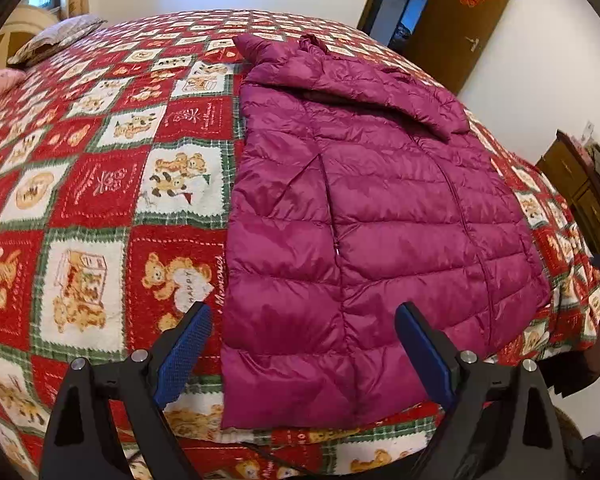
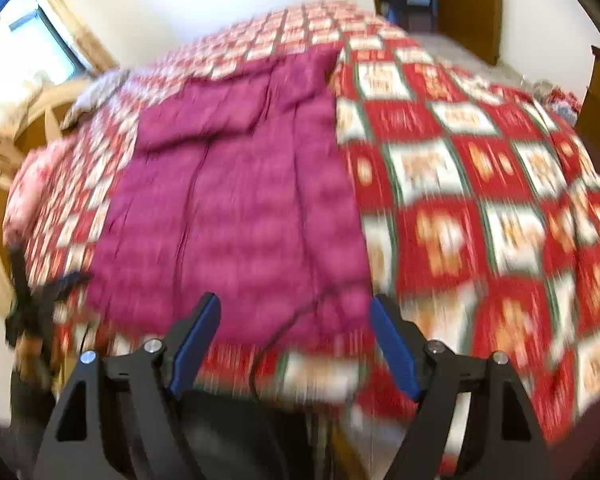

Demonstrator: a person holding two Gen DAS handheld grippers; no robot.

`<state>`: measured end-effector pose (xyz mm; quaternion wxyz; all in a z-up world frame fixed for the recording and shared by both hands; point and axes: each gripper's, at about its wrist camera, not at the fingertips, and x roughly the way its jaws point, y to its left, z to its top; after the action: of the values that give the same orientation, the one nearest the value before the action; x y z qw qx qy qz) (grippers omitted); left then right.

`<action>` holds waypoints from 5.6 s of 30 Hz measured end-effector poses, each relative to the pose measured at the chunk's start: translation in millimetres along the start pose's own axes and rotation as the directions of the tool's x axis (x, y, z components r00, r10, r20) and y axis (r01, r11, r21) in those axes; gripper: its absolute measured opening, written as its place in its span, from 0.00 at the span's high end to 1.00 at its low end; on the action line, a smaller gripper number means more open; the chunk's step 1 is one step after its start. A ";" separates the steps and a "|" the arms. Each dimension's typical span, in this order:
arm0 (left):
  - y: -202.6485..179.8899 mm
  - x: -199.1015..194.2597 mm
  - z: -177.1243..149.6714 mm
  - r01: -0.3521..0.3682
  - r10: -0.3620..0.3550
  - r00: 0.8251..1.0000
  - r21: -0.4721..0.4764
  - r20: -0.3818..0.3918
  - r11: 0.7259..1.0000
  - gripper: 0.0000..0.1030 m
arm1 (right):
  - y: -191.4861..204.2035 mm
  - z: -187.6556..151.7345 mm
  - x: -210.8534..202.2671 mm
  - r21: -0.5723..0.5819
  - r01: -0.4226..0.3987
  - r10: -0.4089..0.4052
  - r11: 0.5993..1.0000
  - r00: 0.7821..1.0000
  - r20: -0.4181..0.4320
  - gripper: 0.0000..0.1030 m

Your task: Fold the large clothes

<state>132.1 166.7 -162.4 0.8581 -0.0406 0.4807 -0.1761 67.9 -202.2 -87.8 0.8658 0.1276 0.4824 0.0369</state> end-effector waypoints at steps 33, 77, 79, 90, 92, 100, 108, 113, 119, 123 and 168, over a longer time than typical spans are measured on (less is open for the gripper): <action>13.4 22.3 -22.9 0.240 -0.245 0.968 -0.098 -0.046 0.966 0.84 | -24.6 -56.1 112.6 0.070 -0.248 0.257 0.966 0.923 -0.287 0.63; 63.6 149.0 334.0 0.261 -0.236 0.965 -0.384 0.112 0.886 0.87 | -73.8 252.8 135.3 0.259 -0.522 0.342 0.813 0.787 0.513 0.00; 64.9 132.8 336.1 0.302 -0.262 0.953 -0.373 0.153 0.877 0.78 | -75.6 242.6 118.1 0.237 -0.588 0.390 0.773 0.735 0.554 0.00; 33.8 62.7 319.3 -0.102 0.174 0.940 -0.245 0.294 0.964 0.18 | -10.0 233.1 48.2 0.035 -0.049 0.026 0.998 0.877 0.480 0.19; 17.5 69.3 310.9 -0.145 0.186 0.936 -0.156 0.300 0.977 0.18 | -4.6 240.3 68.4 0.025 -0.016 0.003 1.000 0.907 0.420 0.54; -24.9 148.8 338.0 -0.339 0.321 0.920 0.043 0.224 0.940 0.18 | 11.8 291.0 177.6 0.003 0.139 -0.133 0.990 0.941 0.312 0.62; -11.9 224.9 347.3 -0.391 0.384 0.910 0.017 0.153 0.920 0.18 | 9.4 306.3 244.4 -0.031 0.232 -0.218 0.972 0.947 0.237 0.62; 3.9 246.3 337.4 -0.324 0.328 0.938 -0.053 0.110 0.944 0.11 | 2.4 299.8 273.0 -0.007 0.252 -0.245 0.968 0.947 0.209 0.55; 11.5 260.1 341.2 -0.305 0.312 0.946 -0.091 0.083 0.948 0.05 | -1.3 301.5 277.7 0.009 0.253 -0.248 0.967 0.943 0.220 0.55; 10.4 258.3 340.9 -0.309 0.316 0.946 -0.085 0.076 0.947 0.05 | 3.2 302.4 278.5 0.000 0.274 -0.268 0.962 0.939 0.217 0.54; 7.8 77.5 219.1 -0.234 0.271 0.918 -0.157 0.288 0.959 0.04 | 109.1 199.5 155.4 -0.135 0.051 0.011 0.990 0.905 0.425 0.60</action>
<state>355.0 125.7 -110.0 0.9338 -0.0562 0.3524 -0.0261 325.5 -104.9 -88.0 0.9573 0.0653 0.2797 0.0337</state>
